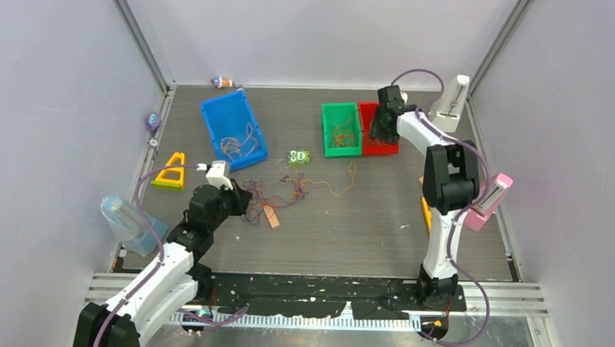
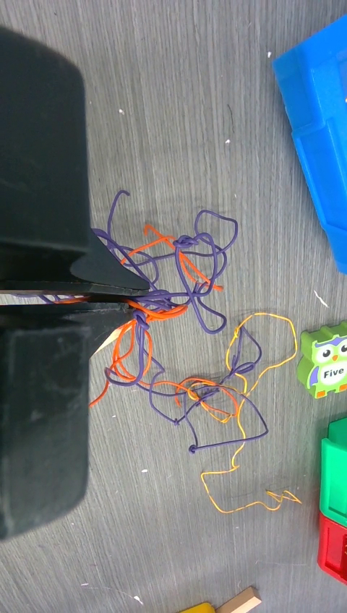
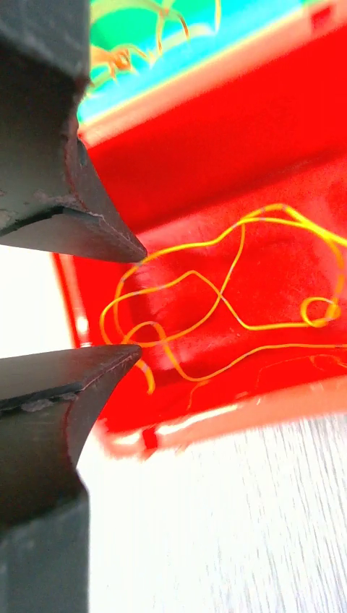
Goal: Untangle the cables
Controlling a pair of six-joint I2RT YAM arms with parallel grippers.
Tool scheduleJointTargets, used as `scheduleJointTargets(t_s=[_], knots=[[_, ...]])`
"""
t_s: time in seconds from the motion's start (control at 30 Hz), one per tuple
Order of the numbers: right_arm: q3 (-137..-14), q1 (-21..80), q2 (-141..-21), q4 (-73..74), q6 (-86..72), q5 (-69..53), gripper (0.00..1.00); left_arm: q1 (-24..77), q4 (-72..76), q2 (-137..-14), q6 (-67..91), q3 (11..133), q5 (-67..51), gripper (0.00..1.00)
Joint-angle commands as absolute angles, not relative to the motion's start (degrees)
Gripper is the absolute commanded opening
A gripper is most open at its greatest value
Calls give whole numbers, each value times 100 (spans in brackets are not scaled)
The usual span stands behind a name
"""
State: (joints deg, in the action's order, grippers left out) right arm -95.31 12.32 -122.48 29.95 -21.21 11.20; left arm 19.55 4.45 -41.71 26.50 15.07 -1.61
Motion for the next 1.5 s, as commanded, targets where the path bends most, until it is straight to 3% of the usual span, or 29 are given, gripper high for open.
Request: scheduleJointTargets(t_s=[0.0, 0.4, 0.57, 0.77, 1.03, 1.47], knots=[[-9422, 1311, -10973, 2588, -2164, 1167, 54, 1986, 654, -4104, 2547, 1535, -169, 0], [-8465, 1571, -9750, 2412, -1683, 1276, 72, 1986, 635, -4110, 2526, 1558, -176, 0], [-7839, 1834, -8840, 1726, -1207, 458, 100, 1986, 571, -4060, 2521, 1565, -154, 0], [-7142, 2463, -8273, 1185, -1003, -257, 95, 1986, 580, -4066, 2509, 1562, -140, 0], [-6285, 3139, -8069, 1128, -1282, -111, 95, 1986, 554, -4050, 2509, 1574, -136, 0], [-6705, 3707, -8822, 1637, -365, -438, 98, 1982, 547, -4088, 2540, 1591, -178, 0]])
